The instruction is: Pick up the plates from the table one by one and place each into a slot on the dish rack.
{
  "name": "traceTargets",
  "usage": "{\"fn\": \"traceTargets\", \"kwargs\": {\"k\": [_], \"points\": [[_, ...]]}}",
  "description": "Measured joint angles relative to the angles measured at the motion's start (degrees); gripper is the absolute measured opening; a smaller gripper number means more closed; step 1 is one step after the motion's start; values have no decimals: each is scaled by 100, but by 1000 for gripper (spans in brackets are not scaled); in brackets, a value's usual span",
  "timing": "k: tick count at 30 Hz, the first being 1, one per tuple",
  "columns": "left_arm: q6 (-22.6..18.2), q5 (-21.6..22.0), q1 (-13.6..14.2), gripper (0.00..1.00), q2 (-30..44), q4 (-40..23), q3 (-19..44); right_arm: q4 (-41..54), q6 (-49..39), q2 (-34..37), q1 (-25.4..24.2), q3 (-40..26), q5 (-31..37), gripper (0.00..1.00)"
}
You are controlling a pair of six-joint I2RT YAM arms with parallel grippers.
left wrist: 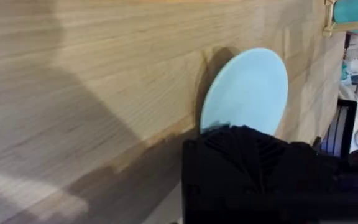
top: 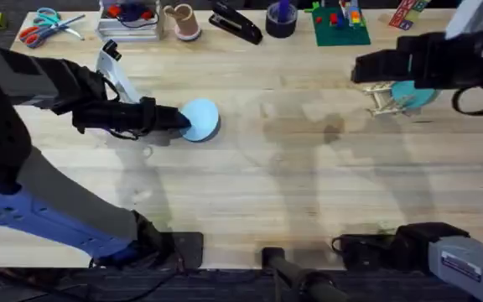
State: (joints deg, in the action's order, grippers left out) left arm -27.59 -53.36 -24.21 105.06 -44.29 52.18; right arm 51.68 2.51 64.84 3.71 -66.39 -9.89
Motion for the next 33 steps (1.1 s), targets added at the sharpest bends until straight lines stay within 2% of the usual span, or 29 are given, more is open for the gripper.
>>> {"fn": "traceTargets", "kwargs": {"k": [5,10,19,33], "points": [[2,0,0,41,0,2,0,-369,315,31,313,0,-492,995],[2,0,0,41,0,4,0,-717,723,375,605,-22,-940,995],[4,0,0,41,0,7,0,-1402,1093,1537,1028,-22,-2105,992],[20,0,0,41,0,11,-2,-2997,1518,3325,2008,-22,-2750,991]]}}
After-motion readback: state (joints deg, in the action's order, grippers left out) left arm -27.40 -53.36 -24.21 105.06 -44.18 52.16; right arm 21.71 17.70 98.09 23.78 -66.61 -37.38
